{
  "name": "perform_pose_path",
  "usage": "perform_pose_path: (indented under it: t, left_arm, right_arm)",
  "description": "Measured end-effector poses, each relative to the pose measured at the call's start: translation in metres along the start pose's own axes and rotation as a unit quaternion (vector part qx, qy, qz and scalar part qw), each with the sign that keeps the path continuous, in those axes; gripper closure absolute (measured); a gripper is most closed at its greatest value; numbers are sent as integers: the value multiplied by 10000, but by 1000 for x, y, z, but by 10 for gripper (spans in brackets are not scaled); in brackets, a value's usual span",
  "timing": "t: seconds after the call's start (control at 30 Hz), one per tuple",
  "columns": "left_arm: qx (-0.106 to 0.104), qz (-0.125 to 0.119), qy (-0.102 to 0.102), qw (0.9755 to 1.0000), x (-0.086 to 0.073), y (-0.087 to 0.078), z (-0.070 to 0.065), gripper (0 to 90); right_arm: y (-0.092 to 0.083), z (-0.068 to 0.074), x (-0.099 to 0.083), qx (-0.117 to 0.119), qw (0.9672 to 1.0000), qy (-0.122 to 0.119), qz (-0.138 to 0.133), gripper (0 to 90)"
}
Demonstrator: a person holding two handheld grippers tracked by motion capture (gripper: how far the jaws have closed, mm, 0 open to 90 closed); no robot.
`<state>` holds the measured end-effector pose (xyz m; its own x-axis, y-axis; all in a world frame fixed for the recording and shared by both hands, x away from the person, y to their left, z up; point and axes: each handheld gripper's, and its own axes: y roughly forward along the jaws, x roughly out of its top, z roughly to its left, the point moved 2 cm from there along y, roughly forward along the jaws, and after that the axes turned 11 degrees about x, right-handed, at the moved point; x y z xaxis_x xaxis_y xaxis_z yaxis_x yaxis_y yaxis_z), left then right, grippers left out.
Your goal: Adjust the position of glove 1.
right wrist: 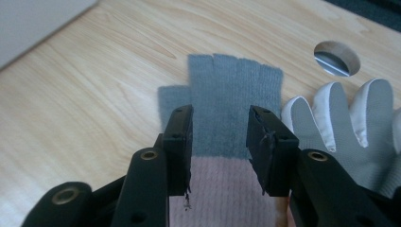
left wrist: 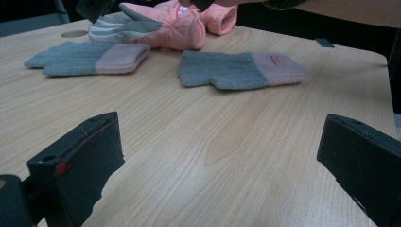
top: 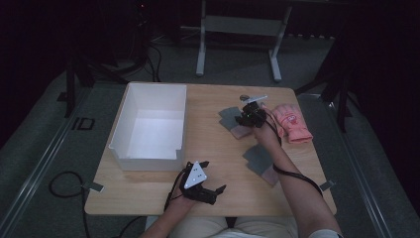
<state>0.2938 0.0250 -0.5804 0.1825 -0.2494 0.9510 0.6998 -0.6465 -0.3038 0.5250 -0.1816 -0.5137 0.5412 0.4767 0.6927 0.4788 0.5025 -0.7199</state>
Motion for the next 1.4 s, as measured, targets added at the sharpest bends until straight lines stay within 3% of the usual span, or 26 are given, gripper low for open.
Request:
perform_pose_path:
  t: [0.4, 0.57, 0.7, 0.83, 0.93, 1.03, 1.07, 1.13, 1.23, 1.27, 1.4]
  left_arm:
    - [7, -13, -19, 10000, 0, 0, 0, 6]
    - [9, -8, -40, 10000, 0, 0, 0, 6]
    - [-2, -40, -19, 10000, 0, -1, 0, 6]
    - [-5, -27, -14, 10000, 0, 0, 0, 6]
    - [-3, -9, 12, 10000, 0, 0, -1, 6]
    - [-5, 4, 16, 10000, 0, 0, -1, 6]
    - [-14, -14, 10, 10000, 0, 0, -1, 6]
    - [-5, -20, 6, 10000, 0, 0, -1, 6]
    - [8, -16, 2, 10000, 0, 0, -1, 6]
    - [29, -47, 24, 10000, 0, -1, -1, 6]
    - [38, -41, 0, 10000, 0, 0, -1, 6]
  right_arm:
    - [39, -15, -7, 1, 9991, 116, 415, 618]
    - [50, -24, -11, 187, 9974, 395, 567, 616]
    - [50, -26, -9, 232, 9974, 270, 633, 626]
    - [52, -22, -7, 120, 9972, 166, 715, 668]
    - [54, -19, -4, 106, 9959, 245, 861, 788]
    - [55, -16, -2, 4, 9953, 299, 925, 809]
    - [53, -13, 1, -18, 9939, 551, 953, 841]
    - [49, -7, 2, 16, 9931, 775, 876, 848]
    - [46, -4, 3, 14, 9930, 836, 832, 849]
    - [28, 12, 7, 123, 9928, 1042, 575, 850]
    - [-8, 38, 9, 214, 9909, 1323, 111, 853]
